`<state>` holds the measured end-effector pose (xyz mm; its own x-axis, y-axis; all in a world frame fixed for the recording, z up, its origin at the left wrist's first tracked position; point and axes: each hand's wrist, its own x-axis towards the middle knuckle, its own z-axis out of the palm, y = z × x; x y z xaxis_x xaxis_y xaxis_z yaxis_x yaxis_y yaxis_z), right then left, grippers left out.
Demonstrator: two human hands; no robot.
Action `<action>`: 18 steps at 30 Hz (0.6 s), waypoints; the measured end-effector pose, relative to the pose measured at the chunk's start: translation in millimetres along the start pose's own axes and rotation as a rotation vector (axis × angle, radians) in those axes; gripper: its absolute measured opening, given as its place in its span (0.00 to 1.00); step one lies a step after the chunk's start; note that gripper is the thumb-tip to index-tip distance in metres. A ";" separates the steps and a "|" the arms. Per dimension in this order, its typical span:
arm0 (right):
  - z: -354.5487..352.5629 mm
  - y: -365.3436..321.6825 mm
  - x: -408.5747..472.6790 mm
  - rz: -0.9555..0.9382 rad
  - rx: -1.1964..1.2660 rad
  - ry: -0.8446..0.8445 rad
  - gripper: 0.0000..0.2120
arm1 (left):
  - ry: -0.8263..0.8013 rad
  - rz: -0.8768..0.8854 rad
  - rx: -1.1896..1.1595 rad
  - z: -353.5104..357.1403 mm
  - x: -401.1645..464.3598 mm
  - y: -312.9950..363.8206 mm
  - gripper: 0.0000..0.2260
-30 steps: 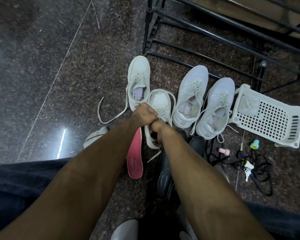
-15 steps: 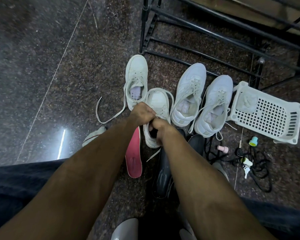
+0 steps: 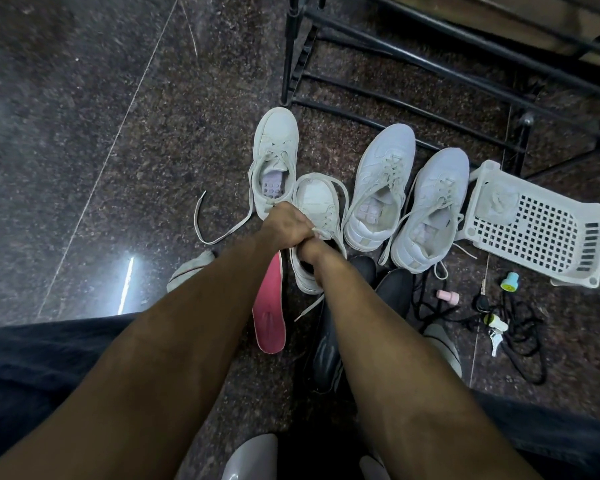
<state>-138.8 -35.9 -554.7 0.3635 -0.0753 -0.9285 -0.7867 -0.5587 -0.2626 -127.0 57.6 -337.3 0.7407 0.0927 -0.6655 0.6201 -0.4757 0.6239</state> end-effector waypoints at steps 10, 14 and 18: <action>-34.7 -49.3 -184.7 -0.109 0.028 0.098 0.24 | -0.013 0.016 0.022 0.9 -0.8 2.2 0.10; -39.4 -45.3 -186.7 -0.092 0.236 0.149 0.15 | -0.014 0.007 0.001 2.1 -2.2 5.3 0.11; -39.3 -47.3 -187.3 -0.079 0.287 0.169 0.12 | -0.001 0.009 0.001 2.4 -1.5 3.4 0.10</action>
<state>-150.1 -27.9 -358.0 0.4876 -0.1905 -0.8520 -0.8525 -0.3146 -0.4176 -126.6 53.8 -335.1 0.7460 0.0876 -0.6602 0.6132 -0.4772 0.6295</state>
